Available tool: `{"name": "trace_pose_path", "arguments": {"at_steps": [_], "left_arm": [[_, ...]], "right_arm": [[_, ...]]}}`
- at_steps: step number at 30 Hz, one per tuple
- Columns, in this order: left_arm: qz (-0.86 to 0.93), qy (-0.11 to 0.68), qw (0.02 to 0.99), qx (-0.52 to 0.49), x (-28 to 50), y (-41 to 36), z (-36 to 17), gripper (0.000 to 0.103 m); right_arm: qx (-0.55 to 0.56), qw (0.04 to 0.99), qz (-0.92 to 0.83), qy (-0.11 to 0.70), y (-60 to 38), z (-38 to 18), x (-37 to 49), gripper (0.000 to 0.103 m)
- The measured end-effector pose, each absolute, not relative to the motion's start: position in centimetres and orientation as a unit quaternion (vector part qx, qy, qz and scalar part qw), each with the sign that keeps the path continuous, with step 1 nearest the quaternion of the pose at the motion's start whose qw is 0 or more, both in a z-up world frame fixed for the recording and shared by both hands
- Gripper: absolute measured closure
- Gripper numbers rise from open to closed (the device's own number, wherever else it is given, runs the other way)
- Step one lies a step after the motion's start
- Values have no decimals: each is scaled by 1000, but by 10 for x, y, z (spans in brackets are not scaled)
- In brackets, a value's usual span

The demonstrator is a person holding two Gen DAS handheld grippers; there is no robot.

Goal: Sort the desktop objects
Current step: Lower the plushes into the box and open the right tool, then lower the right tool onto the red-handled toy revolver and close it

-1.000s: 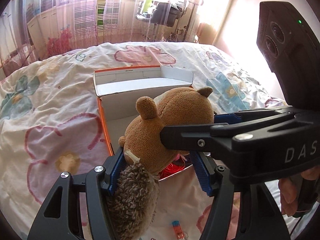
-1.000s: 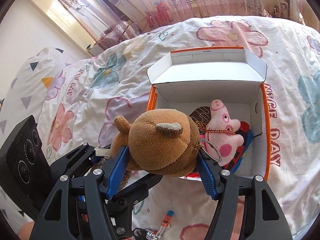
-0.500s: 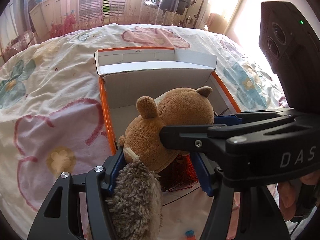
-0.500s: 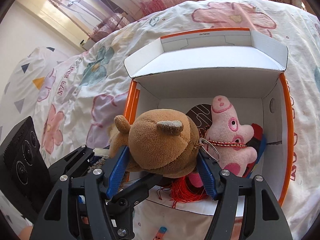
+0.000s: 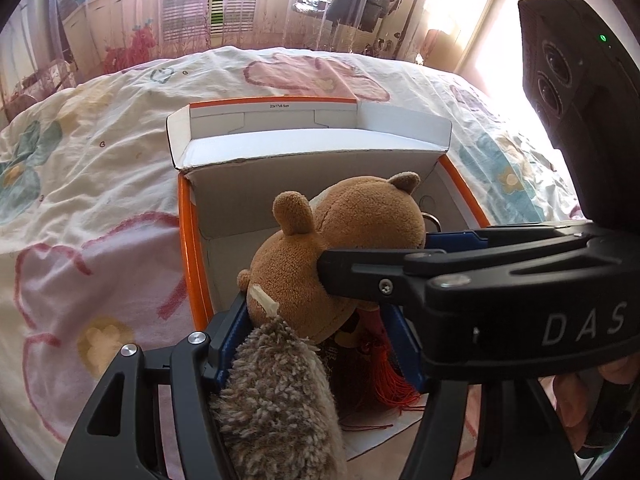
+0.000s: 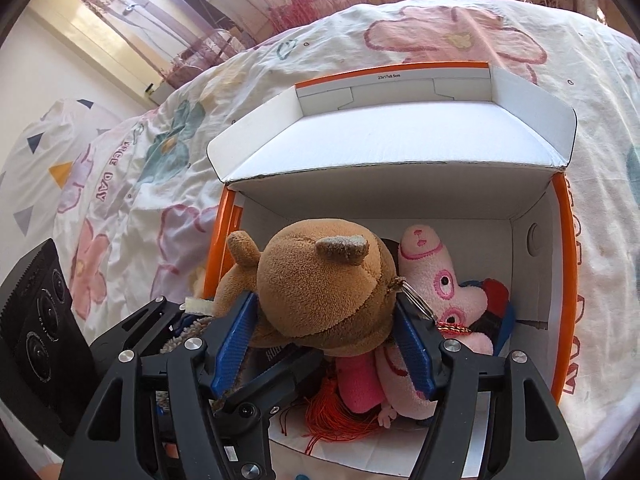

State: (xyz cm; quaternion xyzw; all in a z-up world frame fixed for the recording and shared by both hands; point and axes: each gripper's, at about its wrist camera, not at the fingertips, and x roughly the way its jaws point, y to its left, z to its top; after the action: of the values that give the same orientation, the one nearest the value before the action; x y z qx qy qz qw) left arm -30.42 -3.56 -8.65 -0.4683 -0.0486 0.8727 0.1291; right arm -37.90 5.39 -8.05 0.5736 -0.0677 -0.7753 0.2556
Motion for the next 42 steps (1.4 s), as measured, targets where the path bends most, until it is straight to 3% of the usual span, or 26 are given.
{"name": "trace_pose_path", "arguments": {"at_steps": [6, 9, 29, 32, 42], "left_arm": [[871, -5, 123, -476, -312, -24, -93, 36], [872, 14, 125, -474, -312, -18, -96, 28], [897, -22, 140, -418, -254, -36, -22, 26], [904, -20, 144, -403, -237, -37, -7, 16], [904, 4, 161, -396, -164, -28, 4, 16]], "right_arm": [[579, 245, -774, -77, 59, -92, -385, 28], [574, 248, -774, -96, 65, -96, -384, 25], [536, 277, -794, -75, 69, -31, -335, 25], [531, 284, -795, -71, 70, -17, -319, 25], [527, 292, -796, -51, 78, 4, -247, 22]]}}
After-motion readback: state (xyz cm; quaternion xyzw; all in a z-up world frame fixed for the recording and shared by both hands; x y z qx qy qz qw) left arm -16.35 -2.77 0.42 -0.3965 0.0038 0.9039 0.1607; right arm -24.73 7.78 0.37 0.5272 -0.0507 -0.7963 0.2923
